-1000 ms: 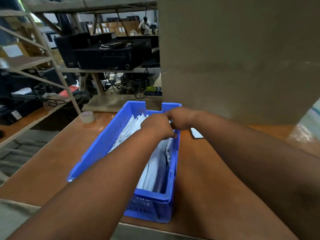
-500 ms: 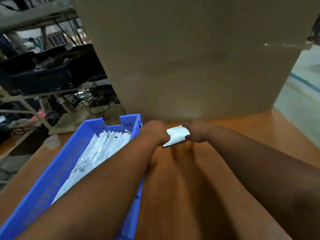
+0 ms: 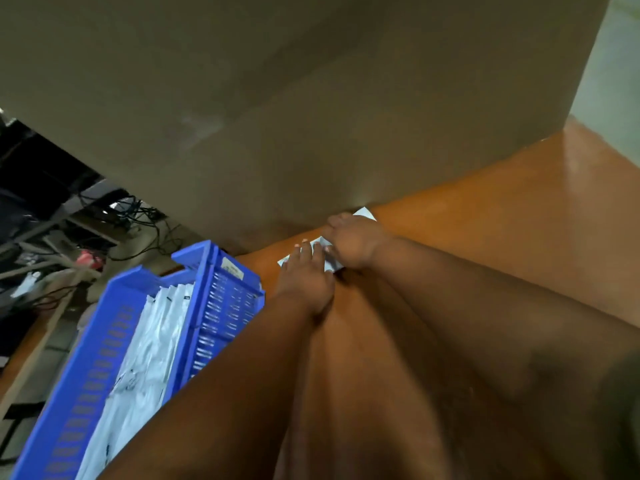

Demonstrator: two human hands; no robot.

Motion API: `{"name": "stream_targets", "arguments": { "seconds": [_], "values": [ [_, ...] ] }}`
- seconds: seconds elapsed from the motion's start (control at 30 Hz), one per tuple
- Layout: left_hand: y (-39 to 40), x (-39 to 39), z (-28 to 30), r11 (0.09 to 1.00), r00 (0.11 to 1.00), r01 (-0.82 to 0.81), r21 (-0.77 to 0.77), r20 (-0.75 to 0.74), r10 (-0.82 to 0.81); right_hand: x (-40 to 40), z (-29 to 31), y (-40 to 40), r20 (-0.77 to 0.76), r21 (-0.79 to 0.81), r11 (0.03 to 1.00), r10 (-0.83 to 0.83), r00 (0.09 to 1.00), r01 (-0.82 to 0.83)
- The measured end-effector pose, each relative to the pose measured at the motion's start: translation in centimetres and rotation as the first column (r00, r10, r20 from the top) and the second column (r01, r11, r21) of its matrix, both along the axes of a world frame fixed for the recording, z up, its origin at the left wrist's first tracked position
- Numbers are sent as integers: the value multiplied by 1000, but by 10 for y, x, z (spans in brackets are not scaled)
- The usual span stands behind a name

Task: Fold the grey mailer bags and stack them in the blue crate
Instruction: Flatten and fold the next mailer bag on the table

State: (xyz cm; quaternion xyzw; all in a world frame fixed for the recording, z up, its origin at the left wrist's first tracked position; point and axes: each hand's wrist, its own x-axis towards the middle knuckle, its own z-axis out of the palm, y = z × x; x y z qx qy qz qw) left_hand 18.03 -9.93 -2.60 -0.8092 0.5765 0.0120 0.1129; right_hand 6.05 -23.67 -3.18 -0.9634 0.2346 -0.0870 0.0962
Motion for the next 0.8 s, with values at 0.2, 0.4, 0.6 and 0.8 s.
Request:
{"name": "stream_targets", "arguments": {
  "seconds": [0.2,0.4,0.6,0.8],
  "values": [
    [-21,5,-29,987,985,-159,-7,-77,158,6,-53,-8,-111,22,998,-58,992,61],
    [-11,2,-42,984,979,-175,-28,-112,171,7,-58,-7,-67,6,998,-62,996,63],
    [16,-13,-38,993,986,-118,-20,-117,115,-17,-45,22,-63,-1,997,-73,995,73],
    [77,-59,-31,998,1000,-23,-62,-19,21,-73,-24,90,-107,-35,991,-133,985,130]
  ]
}}
